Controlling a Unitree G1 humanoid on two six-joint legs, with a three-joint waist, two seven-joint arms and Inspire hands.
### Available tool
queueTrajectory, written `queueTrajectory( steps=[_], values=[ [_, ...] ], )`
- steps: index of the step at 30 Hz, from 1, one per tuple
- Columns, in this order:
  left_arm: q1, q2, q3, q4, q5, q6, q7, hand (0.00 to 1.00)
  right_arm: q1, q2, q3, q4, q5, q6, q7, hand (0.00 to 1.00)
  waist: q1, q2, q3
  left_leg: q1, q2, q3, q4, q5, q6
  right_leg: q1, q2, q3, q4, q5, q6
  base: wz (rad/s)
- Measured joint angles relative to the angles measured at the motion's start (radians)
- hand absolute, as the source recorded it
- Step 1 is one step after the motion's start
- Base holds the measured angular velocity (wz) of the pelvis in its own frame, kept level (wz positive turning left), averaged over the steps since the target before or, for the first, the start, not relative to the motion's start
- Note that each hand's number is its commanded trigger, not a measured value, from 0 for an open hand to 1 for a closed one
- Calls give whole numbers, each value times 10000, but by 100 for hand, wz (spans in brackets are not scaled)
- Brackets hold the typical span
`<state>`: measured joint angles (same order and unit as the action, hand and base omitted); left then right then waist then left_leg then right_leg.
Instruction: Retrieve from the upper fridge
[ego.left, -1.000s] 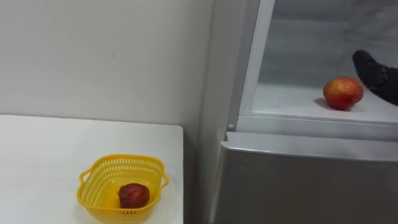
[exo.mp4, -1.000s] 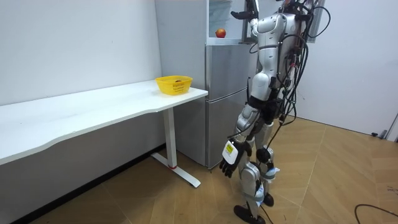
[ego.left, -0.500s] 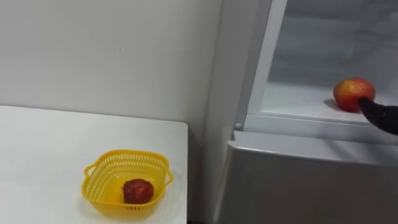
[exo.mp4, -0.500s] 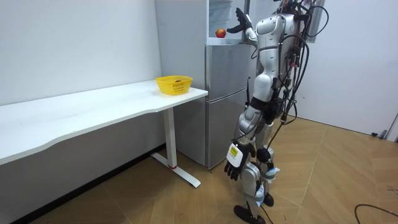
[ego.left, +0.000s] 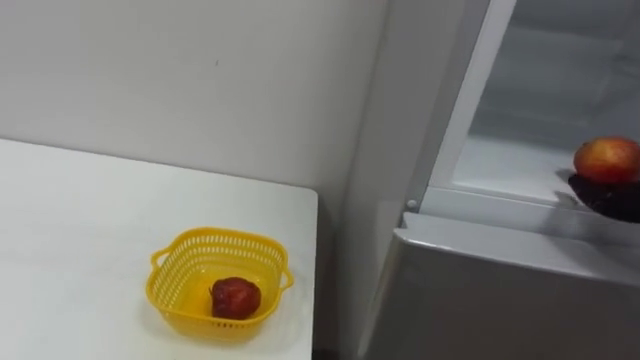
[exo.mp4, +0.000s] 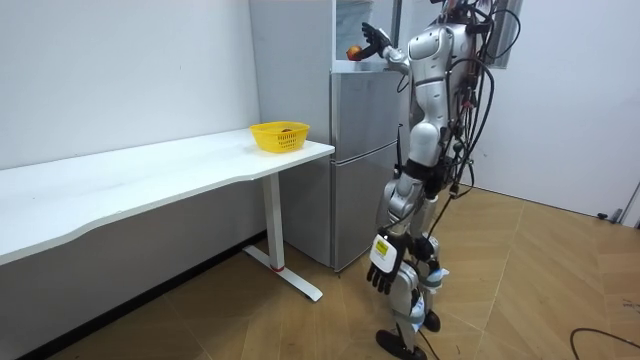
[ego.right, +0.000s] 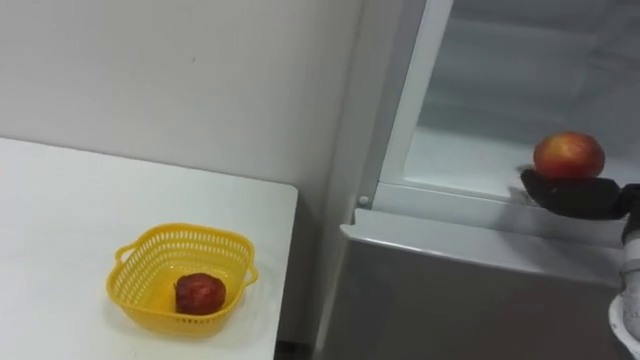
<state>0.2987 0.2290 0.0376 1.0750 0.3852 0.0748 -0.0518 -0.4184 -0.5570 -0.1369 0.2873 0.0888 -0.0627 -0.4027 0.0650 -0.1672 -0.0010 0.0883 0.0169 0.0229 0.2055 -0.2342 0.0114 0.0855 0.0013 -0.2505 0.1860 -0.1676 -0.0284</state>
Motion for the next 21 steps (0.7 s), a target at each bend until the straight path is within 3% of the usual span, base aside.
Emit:
queueTrajectory(
  steps=[9,16,21],
  values=[
    [306,165,5,-385,20,105,-32,0,-413,-18,51,361,412,199,201,0,209,-4,13,-89,-12,-29,112,1,-2,-37,-20,-63,6,-6,4,0],
    [314,289,1,-394,18,102,-48,0,-743,-321,375,977,631,199,218,0,216,-129,47,-163,-80,-182,181,0,0,34,-83,-250,-1,-9,3,6],
    [307,336,6,-416,17,120,-30,0,-743,-340,387,1575,1396,211,319,0,241,-194,7,-239,-110,-293,194,2,5,30,-109,-322,7,-10,3,6]
  ],
)
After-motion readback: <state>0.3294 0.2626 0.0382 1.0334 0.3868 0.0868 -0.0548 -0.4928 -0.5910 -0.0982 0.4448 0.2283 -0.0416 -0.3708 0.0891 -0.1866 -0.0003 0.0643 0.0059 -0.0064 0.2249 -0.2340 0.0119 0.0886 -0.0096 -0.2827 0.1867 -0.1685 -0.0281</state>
